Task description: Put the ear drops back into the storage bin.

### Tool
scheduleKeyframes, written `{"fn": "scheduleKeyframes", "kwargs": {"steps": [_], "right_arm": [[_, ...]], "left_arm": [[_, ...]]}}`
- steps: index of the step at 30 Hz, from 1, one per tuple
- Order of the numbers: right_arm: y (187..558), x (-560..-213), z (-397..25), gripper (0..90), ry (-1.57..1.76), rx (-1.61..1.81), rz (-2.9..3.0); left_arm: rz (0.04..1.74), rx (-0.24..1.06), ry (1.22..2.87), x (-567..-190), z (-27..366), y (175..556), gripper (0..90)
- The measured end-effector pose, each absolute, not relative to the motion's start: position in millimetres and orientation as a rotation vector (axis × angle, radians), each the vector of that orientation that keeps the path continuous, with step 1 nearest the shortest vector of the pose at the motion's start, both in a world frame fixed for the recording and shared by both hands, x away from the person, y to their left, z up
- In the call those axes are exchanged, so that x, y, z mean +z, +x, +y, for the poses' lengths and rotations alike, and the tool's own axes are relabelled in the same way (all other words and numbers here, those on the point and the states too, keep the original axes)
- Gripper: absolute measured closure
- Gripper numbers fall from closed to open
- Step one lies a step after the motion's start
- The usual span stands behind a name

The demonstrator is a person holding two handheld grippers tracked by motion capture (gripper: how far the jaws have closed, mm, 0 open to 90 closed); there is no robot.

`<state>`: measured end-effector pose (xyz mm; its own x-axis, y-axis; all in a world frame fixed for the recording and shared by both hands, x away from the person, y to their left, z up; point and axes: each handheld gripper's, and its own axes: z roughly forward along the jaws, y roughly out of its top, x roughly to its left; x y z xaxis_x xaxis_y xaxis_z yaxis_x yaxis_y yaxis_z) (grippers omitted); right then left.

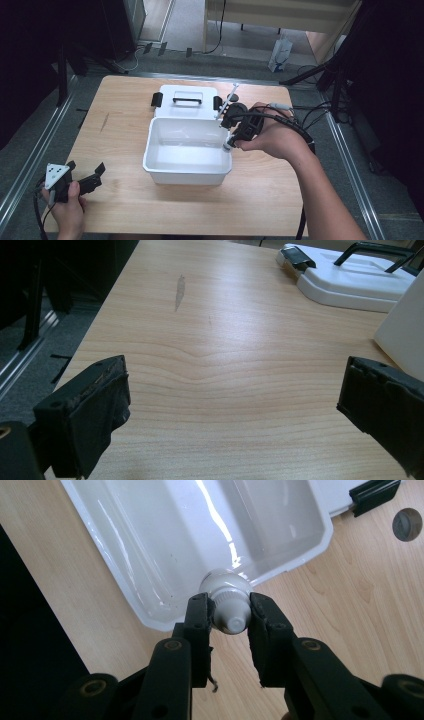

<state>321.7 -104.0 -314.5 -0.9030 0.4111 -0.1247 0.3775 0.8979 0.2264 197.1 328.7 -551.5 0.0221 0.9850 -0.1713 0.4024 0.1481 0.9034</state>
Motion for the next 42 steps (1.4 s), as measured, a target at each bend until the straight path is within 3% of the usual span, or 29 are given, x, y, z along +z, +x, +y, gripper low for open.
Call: {"fn": "scheduleKeyframes", "kwargs": {"steps": [42], "right_arm": [[336.4,-405.5,-80.8,71.9,0.216,0.174,2.986]], "left_arm": [[1.532,0.821,1.397,-551.7,328.7,197.2,0.9]]}}
